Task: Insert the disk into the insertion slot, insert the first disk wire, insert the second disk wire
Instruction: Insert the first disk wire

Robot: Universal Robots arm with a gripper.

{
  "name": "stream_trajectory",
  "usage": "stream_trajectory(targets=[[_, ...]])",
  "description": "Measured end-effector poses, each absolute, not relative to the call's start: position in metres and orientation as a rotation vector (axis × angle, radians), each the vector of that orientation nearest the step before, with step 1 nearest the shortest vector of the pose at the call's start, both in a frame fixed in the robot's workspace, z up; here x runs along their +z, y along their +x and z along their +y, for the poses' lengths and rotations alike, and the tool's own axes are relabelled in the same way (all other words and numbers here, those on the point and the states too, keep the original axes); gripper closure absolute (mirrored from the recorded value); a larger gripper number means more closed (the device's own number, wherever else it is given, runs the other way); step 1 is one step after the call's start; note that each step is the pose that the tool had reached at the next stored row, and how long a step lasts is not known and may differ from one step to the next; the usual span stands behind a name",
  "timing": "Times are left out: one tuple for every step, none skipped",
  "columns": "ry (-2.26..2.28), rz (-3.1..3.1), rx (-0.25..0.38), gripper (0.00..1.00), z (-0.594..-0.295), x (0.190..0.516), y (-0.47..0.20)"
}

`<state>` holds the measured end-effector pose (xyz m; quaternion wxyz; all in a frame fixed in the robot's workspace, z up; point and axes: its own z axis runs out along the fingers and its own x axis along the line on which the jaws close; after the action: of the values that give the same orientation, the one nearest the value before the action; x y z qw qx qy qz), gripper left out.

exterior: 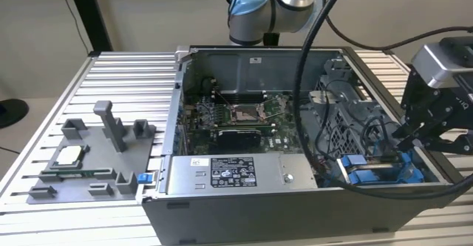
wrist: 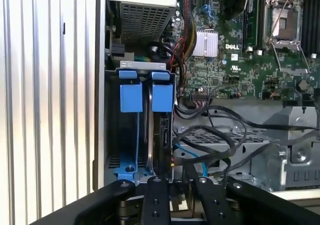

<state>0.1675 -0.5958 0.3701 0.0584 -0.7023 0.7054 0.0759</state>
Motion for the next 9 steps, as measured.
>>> stream_trajectory(targets=[[-2.126, 2.136, 0.234, 0.00, -0.596, 0.370, 0.170], [-2.124, 2.134, 0.239, 0.00, -0.596, 0.371, 0.175], [-2.122, 2.132, 0.242, 0.00, -0.596, 0.371, 0.179], [-2.121, 2.130, 0.245, 0.00, -0.596, 0.370, 0.184], [-2.121, 2.129, 0.248, 0.00, -0.596, 0.371, 0.188], [-2.121, 2.128, 0.249, 0.00, -0.596, 0.371, 0.192], [-2.123, 2.126, 0.250, 0.00, -0.596, 0.370, 0.196], [-2.125, 2.124, 0.250, 0.00, -0.596, 0.370, 0.199], [-2.128, 2.122, 0.251, 0.00, -0.596, 0.370, 0.202]])
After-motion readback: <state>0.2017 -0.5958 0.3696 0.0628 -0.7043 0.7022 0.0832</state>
